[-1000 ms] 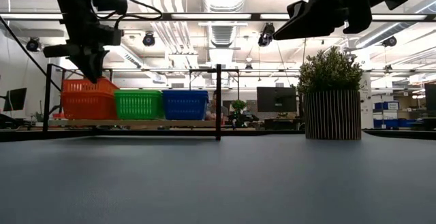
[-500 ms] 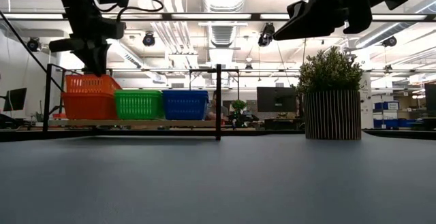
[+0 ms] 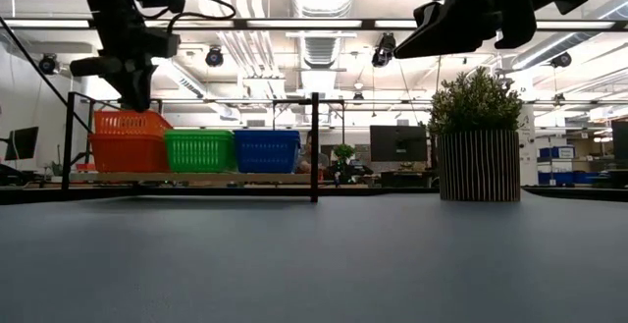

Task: Stack baskets on shelf by color
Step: Stack the orange bin on top of the stacked orange bins on the shelf, then return to Home Position

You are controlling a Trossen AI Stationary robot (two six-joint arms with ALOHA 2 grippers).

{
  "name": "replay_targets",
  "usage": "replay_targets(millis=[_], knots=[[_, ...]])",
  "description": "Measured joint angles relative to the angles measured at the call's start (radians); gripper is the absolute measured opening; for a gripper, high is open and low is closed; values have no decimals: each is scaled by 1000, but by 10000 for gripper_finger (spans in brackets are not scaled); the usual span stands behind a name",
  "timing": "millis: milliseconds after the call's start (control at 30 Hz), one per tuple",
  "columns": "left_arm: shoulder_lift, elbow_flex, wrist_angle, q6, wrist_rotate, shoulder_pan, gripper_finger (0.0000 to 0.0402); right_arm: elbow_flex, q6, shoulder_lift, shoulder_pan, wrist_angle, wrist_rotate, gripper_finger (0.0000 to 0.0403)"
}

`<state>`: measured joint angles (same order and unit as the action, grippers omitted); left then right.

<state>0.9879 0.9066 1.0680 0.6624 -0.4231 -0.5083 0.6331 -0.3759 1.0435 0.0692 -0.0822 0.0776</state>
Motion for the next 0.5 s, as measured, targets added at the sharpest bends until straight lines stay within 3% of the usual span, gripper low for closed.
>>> replay_targets(millis=[367,500], knots=[[-8,0,-18,-8,2,0,63,0,2,0,0,3,0,38],[-1,-1,-51,-93,1,0,63,0,2,0,0,4,0,38]])
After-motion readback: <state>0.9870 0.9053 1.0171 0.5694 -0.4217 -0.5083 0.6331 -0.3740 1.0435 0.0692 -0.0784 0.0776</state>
